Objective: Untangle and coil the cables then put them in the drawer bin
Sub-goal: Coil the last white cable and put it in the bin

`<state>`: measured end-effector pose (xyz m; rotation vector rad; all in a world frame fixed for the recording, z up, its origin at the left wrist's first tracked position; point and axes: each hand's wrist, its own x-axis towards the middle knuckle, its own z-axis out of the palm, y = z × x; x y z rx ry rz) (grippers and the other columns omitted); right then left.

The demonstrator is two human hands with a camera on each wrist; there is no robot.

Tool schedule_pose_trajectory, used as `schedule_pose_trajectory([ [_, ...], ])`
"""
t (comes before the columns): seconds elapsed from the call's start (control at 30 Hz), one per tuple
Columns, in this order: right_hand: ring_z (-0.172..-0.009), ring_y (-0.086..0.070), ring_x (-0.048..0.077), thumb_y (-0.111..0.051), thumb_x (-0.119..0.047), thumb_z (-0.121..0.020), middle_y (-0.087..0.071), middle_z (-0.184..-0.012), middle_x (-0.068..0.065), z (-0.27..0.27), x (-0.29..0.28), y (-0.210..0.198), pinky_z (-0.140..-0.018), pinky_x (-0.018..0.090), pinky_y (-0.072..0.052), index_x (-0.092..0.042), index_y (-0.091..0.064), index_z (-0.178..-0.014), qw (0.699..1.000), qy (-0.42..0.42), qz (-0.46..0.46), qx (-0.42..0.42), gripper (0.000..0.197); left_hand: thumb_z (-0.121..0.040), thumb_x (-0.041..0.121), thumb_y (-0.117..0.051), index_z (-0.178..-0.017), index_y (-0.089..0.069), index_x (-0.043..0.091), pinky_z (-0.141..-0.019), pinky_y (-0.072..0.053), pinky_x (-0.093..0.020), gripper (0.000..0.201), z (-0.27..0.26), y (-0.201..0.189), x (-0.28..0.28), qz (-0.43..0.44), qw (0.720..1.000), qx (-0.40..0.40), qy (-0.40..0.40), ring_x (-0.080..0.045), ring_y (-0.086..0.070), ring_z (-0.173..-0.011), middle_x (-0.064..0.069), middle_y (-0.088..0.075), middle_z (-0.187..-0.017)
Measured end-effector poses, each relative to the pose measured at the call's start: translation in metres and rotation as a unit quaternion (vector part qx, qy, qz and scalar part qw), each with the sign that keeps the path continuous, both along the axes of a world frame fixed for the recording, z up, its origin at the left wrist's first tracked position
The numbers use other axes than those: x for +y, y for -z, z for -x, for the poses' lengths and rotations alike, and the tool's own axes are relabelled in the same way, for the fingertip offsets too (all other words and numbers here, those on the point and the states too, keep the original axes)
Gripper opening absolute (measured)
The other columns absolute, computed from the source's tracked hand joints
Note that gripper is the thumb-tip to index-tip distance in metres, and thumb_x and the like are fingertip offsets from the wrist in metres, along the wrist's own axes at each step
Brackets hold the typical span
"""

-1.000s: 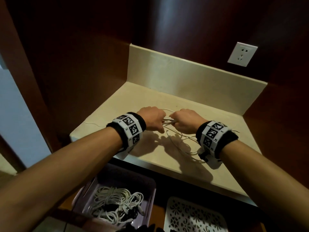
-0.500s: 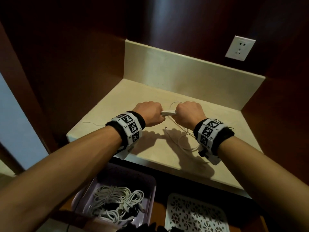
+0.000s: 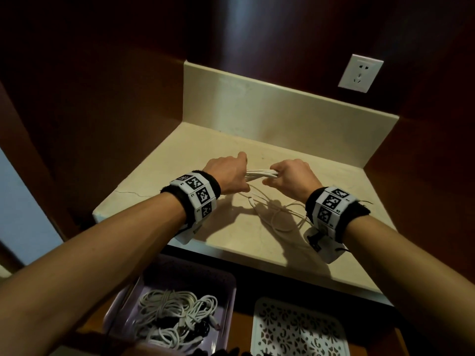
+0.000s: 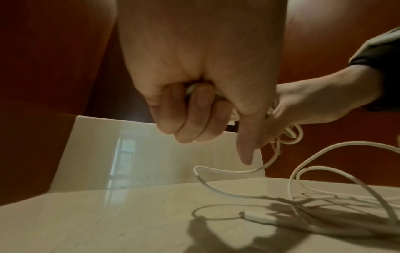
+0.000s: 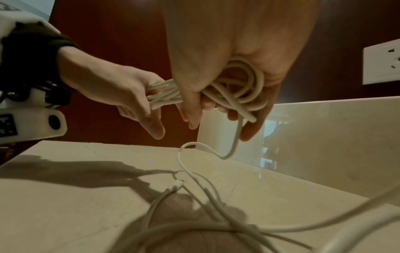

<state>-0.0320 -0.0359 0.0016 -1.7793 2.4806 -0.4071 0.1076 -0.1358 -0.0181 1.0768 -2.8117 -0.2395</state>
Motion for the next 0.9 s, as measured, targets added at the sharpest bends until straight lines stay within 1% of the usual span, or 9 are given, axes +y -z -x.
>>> schedule_pose_trajectory([
  [0.07,-0.059,-0.047,0.009,-0.070,-0.032,-0.086,-0.055,-0.061,-0.006,0.0023,0.0008,-0.0008,-0.051,0.025,-0.030,-0.023,-0.070,-0.083,1.000,-0.019,0.009,-0.003,0.010,-0.085,0.042,-0.067,-0.138,-0.031,0.015,-0.074,-0.048,-0.037,0.070,0.0015,0.0022,-0.0025,-0.005,1.000,-0.003,0.008,-0.028,-0.060,-0.090,-0.008,-0.064,-0.109],
  [0.13,-0.059,-0.047,0.012,-0.071,-0.030,-0.085,-0.056,-0.062,-0.004,0.0045,0.0014,-0.0015,-0.050,0.024,-0.030,-0.023,-0.068,-0.077,0.999,-0.034,0.017,-0.002,0.011,-0.086,0.041,-0.066,-0.140,-0.034,0.017,-0.075,-0.047,-0.036,0.068,0.0028,0.0028,-0.0039,-0.005,1.000,-0.018,0.017,-0.028,-0.059,-0.093,-0.008,-0.064,-0.112],
  [0.27,-0.065,-0.048,0.017,-0.069,-0.027,-0.085,-0.054,-0.064,-0.004,0.0059,0.0017,-0.0005,-0.055,0.029,-0.028,-0.018,-0.069,-0.077,0.998,-0.057,0.018,0.018,0.012,-0.084,0.036,-0.065,-0.106,-0.057,0.021,-0.064,-0.041,-0.031,0.028,0.0065,0.0069,-0.0046,-0.015,0.998,-0.041,0.036,-0.024,-0.057,-0.082,-0.003,-0.065,-0.096],
  [0.47,-0.073,-0.055,0.025,-0.066,-0.024,-0.086,-0.062,-0.074,0.007,0.0044,-0.0013,0.0032,-0.063,0.034,-0.042,-0.014,-0.069,-0.079,0.994,-0.089,-0.002,0.071,0.013,-0.084,0.029,-0.062,-0.086,-0.057,0.017,-0.057,-0.036,-0.029,0.013,0.0088,0.0102,-0.0022,-0.023,0.998,-0.060,0.000,-0.020,-0.051,-0.064,0.002,-0.050,-0.068],
  [0.53,-0.077,-0.056,0.027,-0.065,-0.026,-0.088,-0.059,-0.077,0.007,0.0055,-0.0021,0.0038,-0.064,0.034,-0.041,-0.012,-0.068,-0.082,0.989,-0.101,-0.013,0.104,0.015,-0.085,0.032,-0.063,-0.086,-0.057,0.018,-0.060,-0.038,-0.030,0.015,0.0094,0.0105,-0.0020,-0.023,0.998,-0.065,-0.003,-0.021,-0.052,-0.067,0.002,-0.050,-0.069],
  [0.63,-0.077,-0.049,0.022,-0.066,-0.037,-0.089,-0.051,-0.081,0.001,0.0059,-0.0030,0.0016,-0.066,0.029,-0.033,-0.016,-0.060,-0.083,0.985,-0.106,-0.049,0.128,0.023,-0.088,0.034,-0.059,-0.091,-0.062,0.017,-0.064,-0.038,-0.030,0.017,0.0076,0.0100,-0.0032,-0.014,0.998,-0.055,-0.005,-0.024,-0.054,-0.073,-0.001,-0.055,-0.076],
  [0.73,-0.075,-0.047,0.020,-0.066,-0.047,-0.087,-0.051,-0.080,0.000,0.0057,-0.0043,0.0002,-0.065,0.030,-0.034,-0.020,-0.051,-0.081,0.982,-0.084,-0.100,0.135,0.031,-0.089,0.032,-0.054,-0.091,-0.065,0.017,-0.066,-0.038,-0.030,0.019,0.0046,0.0082,-0.0037,0.008,0.999,-0.034,-0.002,-0.027,-0.053,-0.074,-0.005,-0.059,-0.081],
  [0.83,-0.076,-0.049,0.022,-0.067,-0.043,-0.088,-0.057,-0.083,0.004,0.0065,-0.0051,0.0010,-0.064,0.031,-0.035,-0.017,-0.051,-0.087,0.983,-0.062,-0.120,0.128,0.030,-0.091,0.031,-0.053,-0.092,-0.067,0.017,-0.066,-0.037,-0.031,0.020,0.0031,0.0061,-0.0027,0.026,0.999,-0.020,0.011,-0.027,-0.052,-0.075,-0.008,-0.065,-0.089],
  [0.9,-0.079,-0.050,0.024,-0.068,-0.036,-0.088,-0.059,-0.091,0.007,0.0058,-0.0065,0.0021,-0.066,0.032,-0.037,-0.015,-0.049,-0.102,0.983,-0.056,-0.127,0.123,0.033,-0.092,0.032,-0.053,-0.093,-0.066,0.017,-0.067,-0.037,-0.031,0.020,0.0035,0.0051,-0.0015,0.037,0.999,-0.014,0.031,-0.026,-0.051,-0.076,-0.008,-0.066,-0.090],
])
